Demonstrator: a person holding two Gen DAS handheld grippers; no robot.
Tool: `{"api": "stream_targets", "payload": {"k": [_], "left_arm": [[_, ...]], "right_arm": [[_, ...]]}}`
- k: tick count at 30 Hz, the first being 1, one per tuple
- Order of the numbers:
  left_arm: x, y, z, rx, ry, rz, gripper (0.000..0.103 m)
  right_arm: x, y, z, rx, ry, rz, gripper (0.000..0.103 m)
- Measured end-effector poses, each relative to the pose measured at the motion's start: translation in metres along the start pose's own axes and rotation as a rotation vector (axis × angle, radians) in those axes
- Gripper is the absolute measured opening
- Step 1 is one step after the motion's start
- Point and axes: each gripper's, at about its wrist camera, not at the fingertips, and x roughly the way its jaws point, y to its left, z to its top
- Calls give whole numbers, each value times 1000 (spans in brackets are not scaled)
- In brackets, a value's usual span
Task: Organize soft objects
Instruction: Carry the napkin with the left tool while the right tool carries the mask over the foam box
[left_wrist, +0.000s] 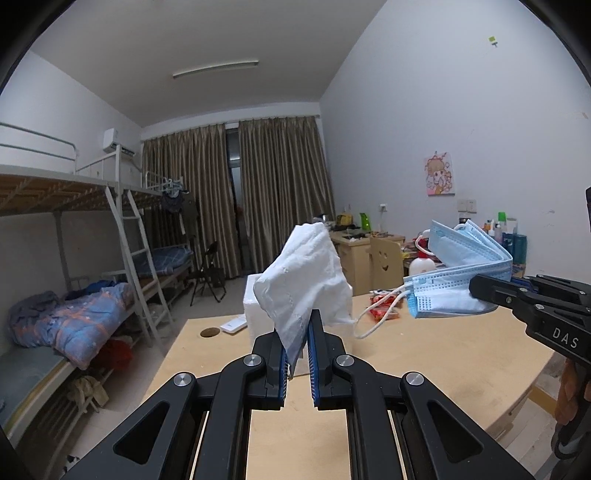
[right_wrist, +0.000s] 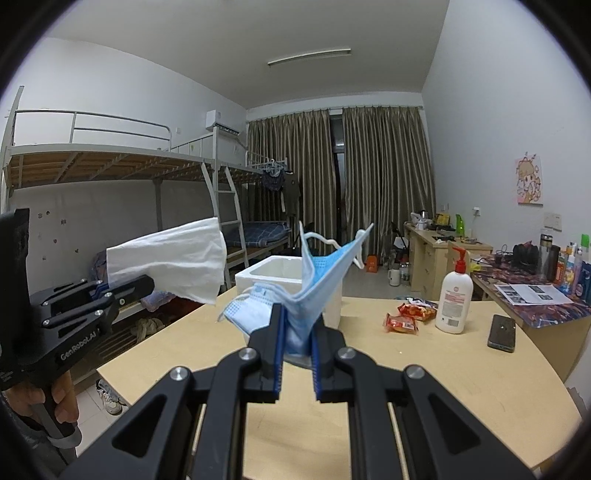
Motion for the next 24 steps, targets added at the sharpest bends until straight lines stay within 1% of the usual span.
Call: {"api": "stream_targets", "payload": {"k": [9,15,24], "left_arm": [[29,7,13,1,10,-1,10],[59,13,23,-2,36,2,10],[95,17,38,0,54,10,10]], "right_arm": [[30,-3,17,3,20,14,15],[53,-6,27,6,35,25,15],[82,-12,42,12,51,40,15]]}}
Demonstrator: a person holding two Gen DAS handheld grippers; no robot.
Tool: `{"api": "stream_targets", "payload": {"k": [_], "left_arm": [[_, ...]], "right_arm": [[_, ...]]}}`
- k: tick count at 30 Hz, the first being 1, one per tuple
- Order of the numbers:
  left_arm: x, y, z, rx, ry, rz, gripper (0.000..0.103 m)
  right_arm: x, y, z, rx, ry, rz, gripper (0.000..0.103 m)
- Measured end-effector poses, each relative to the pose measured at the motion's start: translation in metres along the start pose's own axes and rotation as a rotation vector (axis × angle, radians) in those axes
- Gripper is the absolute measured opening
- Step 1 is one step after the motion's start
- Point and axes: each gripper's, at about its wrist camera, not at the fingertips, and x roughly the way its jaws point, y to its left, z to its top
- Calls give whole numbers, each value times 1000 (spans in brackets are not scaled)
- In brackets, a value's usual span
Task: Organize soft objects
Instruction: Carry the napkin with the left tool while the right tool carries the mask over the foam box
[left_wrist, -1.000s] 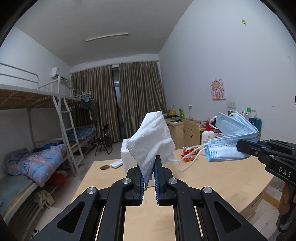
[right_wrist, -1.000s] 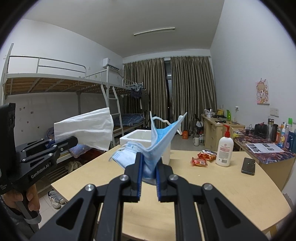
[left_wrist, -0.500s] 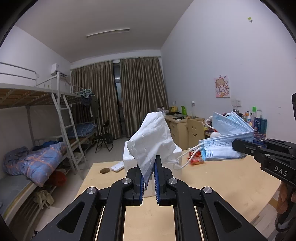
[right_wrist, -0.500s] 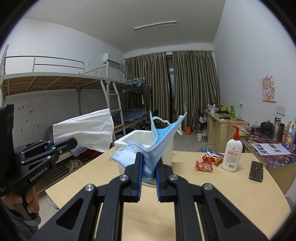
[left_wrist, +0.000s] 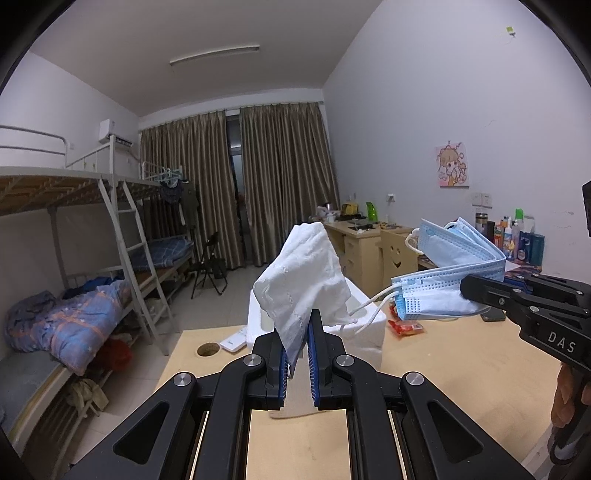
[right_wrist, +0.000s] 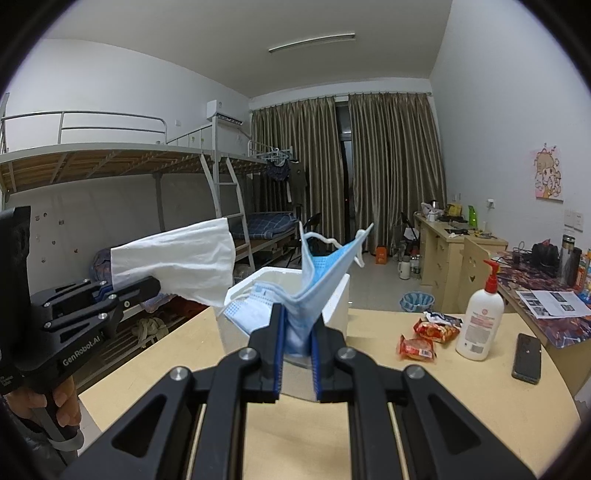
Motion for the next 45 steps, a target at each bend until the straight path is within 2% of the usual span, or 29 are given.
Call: {"api": "stream_targets", "payload": {"k": [13,25,45], "left_arm": [[62,10,19,-5,43,15,10],[107,19,21,-13,77,33,10],[168,18,10,-14,162,-4,10]], "right_arm": [[44,-20,20,1,28,13,15],[85,-32,27,2,66,35,15],[111,-48,24,25,110,-10,15]]}}
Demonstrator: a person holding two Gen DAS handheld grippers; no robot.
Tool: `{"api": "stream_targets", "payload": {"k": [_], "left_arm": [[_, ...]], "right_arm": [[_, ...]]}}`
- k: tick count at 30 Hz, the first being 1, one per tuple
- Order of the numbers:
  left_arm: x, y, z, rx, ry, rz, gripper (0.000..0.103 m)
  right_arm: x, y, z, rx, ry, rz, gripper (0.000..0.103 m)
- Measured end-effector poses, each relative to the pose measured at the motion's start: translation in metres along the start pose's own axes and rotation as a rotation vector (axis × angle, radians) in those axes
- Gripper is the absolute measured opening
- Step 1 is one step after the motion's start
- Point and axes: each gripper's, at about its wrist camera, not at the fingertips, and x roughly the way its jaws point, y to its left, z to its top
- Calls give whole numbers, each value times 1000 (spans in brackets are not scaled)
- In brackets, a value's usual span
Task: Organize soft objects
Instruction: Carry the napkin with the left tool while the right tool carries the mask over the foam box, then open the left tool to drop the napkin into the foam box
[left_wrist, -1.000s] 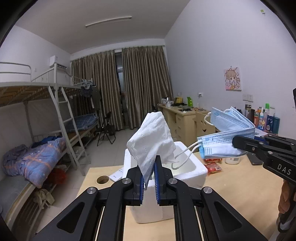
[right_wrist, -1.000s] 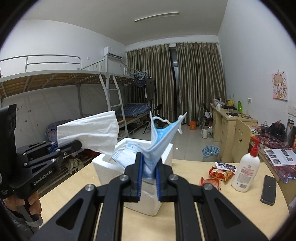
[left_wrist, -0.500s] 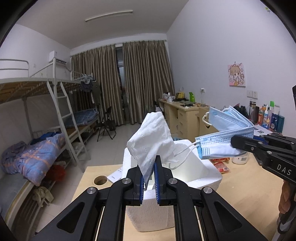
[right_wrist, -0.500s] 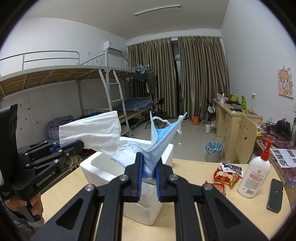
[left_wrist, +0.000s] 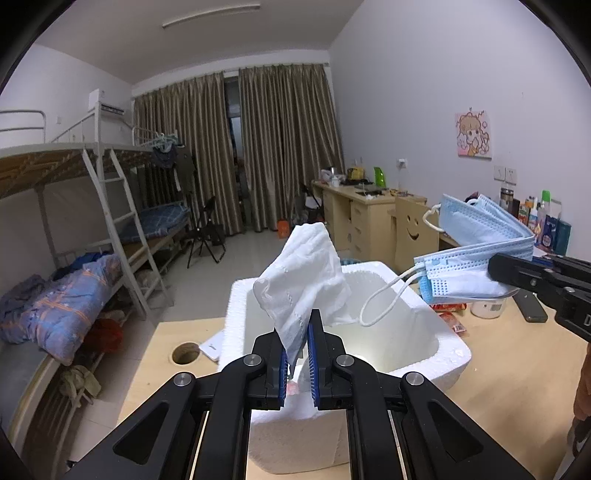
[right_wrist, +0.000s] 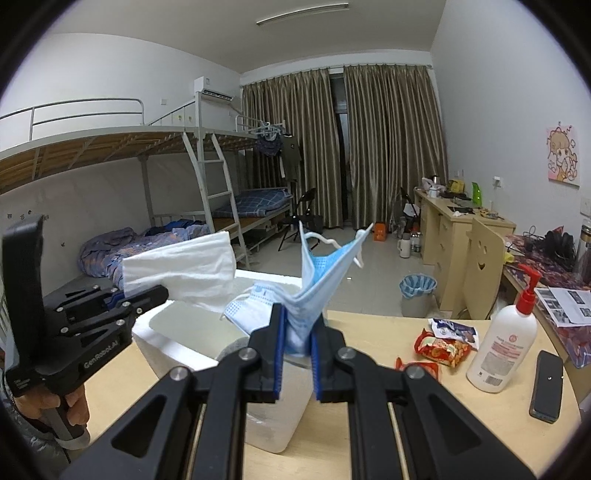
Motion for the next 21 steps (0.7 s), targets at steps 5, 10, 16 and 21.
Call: {"api": "stream_targets", "payload": {"k": [5,10,16,21], "left_arm": [[12,-1,1,5,24,-10,10],[24,-5,0,13,52,-10,10],[39,-7,0,13,97,-13,10],[46,-7,-1,13,116,-6,10]], "right_arm": [[1,-3,-1,1,7,-8,15],[0,-9,-3,15,7,-14,15],[1,-15,-5,29,8,-18,15],[1,-16,-5,31,9,-15,15]]}}
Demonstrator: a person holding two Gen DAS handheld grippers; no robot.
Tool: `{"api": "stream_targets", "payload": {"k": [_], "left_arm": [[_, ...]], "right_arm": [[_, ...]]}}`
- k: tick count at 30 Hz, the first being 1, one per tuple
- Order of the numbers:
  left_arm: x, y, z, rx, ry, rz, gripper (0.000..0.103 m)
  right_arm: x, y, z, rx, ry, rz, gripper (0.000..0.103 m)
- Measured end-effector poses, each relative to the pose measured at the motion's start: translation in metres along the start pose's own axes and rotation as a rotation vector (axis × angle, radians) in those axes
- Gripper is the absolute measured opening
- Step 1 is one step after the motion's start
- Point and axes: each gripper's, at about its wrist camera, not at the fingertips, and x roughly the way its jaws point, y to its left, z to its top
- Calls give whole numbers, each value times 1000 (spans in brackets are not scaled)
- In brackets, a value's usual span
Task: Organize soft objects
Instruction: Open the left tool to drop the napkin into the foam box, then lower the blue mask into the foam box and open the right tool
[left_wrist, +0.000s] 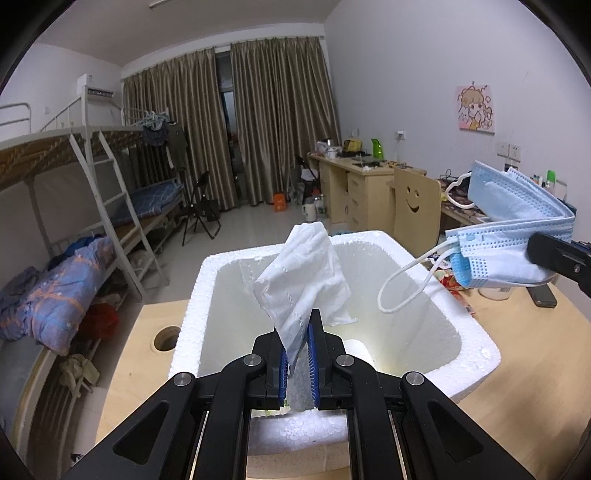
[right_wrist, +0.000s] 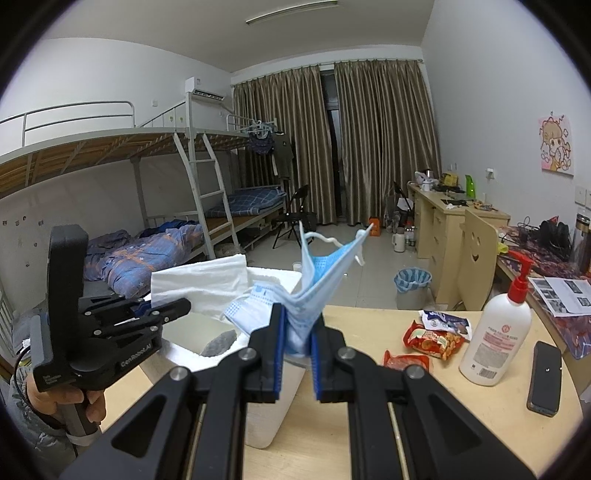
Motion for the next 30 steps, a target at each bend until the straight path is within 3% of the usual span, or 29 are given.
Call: {"api": "stream_targets", "payload": {"k": [6,8,9,10,12,13,17,30], "left_arm": [[-3,-3,2,-1,-15,27,11],[-3,-2,1,-7,-14,34,20],[-3,-1,1,-11,-12,38,33],[-3,0,0,-15,-14,44,53],[-5,-1,-2,-10,-29,65,79],[-9,-1,-3,-10,-47,71,85],[-15,1,-2,-16,-65,69,93],[-39,18,-9,-31,-102,100,94]], "right_arm": [[0,0,0,2,-3,-2,15],[-1,0,0,2,-6,-3,15],[-1,0,0,2,-6,-2,15],[0,0,-1,4,-6,-3,15],[0,0,-1,2,-4,-4,15],[-1,-1,-2,5,-5,-6,15],[-2,-1,-1,8,-8,-9,15],[-2,12,1,-11,-10,-9,16]]}}
